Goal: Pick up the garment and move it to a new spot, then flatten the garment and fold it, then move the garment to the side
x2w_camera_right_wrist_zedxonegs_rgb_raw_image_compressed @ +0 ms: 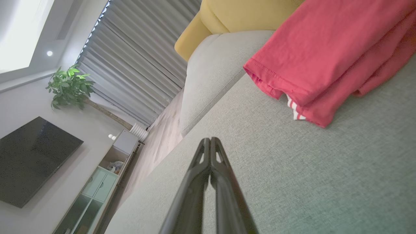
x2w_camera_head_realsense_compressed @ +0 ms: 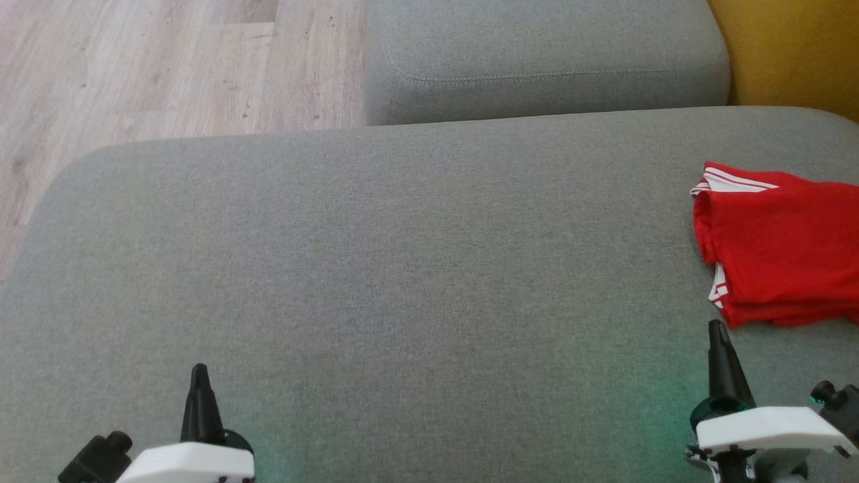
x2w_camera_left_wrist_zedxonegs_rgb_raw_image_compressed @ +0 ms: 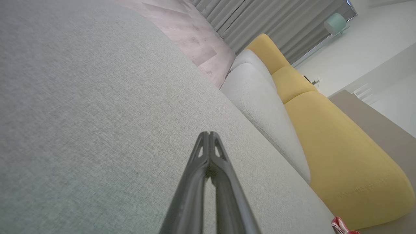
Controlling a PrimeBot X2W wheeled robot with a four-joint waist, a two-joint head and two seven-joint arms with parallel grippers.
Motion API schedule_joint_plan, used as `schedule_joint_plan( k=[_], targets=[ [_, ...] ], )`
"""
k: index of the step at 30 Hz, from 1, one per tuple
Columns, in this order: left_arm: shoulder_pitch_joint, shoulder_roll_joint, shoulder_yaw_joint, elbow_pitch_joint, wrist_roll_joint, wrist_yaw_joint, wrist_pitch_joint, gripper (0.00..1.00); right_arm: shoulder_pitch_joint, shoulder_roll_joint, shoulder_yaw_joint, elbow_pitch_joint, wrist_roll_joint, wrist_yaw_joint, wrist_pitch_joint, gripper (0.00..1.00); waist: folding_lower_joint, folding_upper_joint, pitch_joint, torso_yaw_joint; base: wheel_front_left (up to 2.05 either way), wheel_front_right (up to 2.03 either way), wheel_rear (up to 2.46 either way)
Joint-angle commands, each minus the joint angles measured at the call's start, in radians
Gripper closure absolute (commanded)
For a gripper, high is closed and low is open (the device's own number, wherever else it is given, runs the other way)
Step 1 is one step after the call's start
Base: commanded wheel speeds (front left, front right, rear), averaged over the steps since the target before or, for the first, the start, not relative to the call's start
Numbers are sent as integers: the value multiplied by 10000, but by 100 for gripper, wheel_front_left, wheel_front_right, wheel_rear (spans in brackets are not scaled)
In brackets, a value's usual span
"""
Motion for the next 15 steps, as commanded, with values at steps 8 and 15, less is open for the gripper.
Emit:
schedule_joint_plan(
  k=[8, 15],
  targets=[
    [-684, 150, 464, -197, -1096, -213, 241, 100, -675, -192, -66, -216, 1195, -4, 249, 100, -1, 0, 17, -33, 0, 0, 0],
    [-836, 153, 613, -145, -1924, -336, 442, 100, -840, -199, -172, -155, 2077, -5, 446, 100, -1, 0, 32, -62, 0, 0, 0]
  ],
)
